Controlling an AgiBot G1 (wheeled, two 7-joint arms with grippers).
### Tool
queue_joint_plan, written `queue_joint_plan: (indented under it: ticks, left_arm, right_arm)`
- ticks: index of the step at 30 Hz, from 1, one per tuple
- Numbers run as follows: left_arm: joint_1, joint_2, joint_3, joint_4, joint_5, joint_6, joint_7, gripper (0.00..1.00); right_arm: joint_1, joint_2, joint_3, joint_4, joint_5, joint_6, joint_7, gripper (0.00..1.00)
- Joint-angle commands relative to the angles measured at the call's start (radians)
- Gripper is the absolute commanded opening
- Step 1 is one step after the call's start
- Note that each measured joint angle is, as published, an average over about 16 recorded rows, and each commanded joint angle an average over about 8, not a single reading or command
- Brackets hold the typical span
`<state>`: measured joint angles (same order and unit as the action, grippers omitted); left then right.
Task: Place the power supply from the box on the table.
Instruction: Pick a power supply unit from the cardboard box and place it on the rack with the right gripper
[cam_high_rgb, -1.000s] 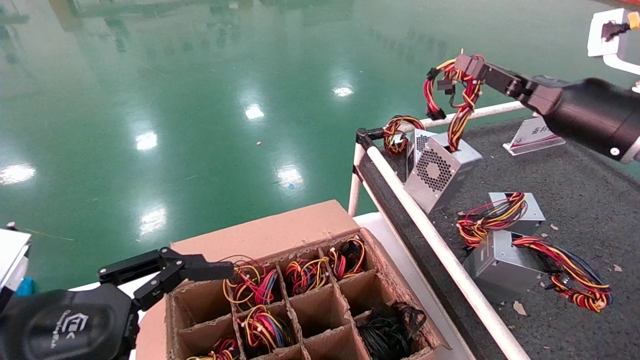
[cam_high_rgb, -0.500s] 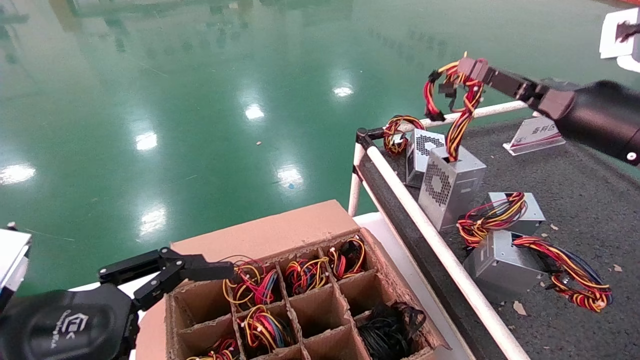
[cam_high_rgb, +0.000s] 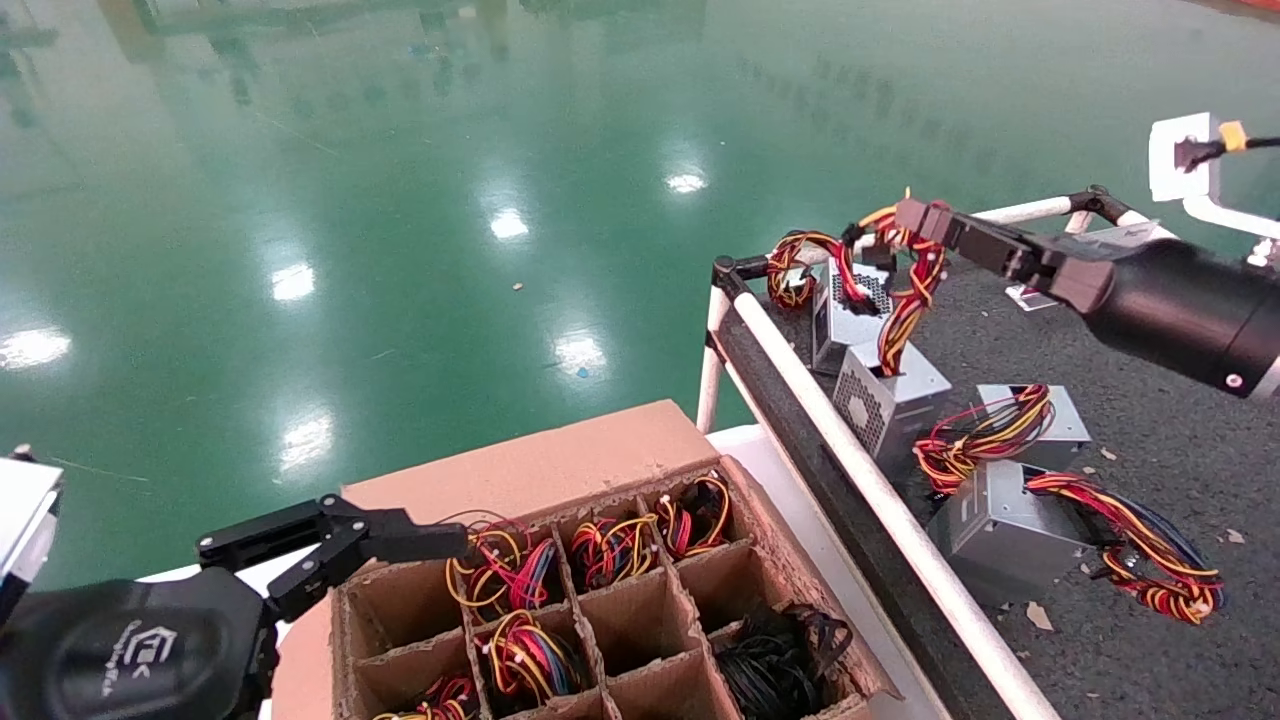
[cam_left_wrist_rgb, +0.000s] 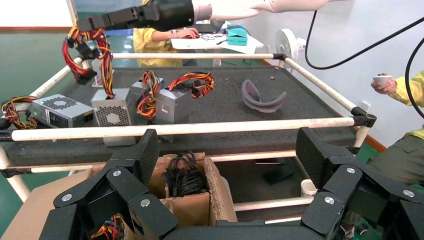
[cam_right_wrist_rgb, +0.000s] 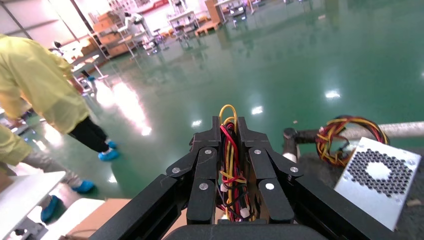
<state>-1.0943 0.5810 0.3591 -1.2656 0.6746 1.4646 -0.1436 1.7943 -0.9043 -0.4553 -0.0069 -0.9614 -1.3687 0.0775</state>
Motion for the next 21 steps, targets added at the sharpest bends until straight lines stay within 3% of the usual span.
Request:
queue_joint_plan:
  ticks: [1, 3, 5, 11, 13, 21]
  left_arm:
    - [0.000, 0.000, 0.000, 0.000, 0.000, 0.000, 0.000, 1.00]
    - [0.000, 0.000, 0.000, 0.000, 0.000, 0.000, 0.000, 1.00]
    - [0.000, 0.000, 0.000, 0.000, 0.000, 0.000, 0.000, 1.00]
    - [0.000, 0.000, 0.000, 0.000, 0.000, 0.000, 0.000, 1.00]
    - [0.000, 0.000, 0.000, 0.000, 0.000, 0.000, 0.000, 1.00]
    - [0.000, 0.000, 0.000, 0.000, 0.000, 0.000, 0.000, 1.00]
  right_arm:
    - [-0.004, 0.000, -0.003, 0.000, -0.004, 0.003, -0.003, 0.00]
    - [-0.005, 0.000, -0.007, 0.002, -0.010, 0.005, -0.005, 0.00]
    - [-0.006, 0.000, -0.011, 0.005, -0.016, 0.004, -0.008, 0.11]
    - [-0.007, 0.002, -0.024, 0.012, -0.033, -0.003, -0.012, 0.86]
    - [-0.007, 0.003, -0.026, 0.013, -0.036, -0.004, -0.012, 1.00]
    - [-0.007, 0.003, -0.026, 0.013, -0.037, -0.004, -0.012, 1.00]
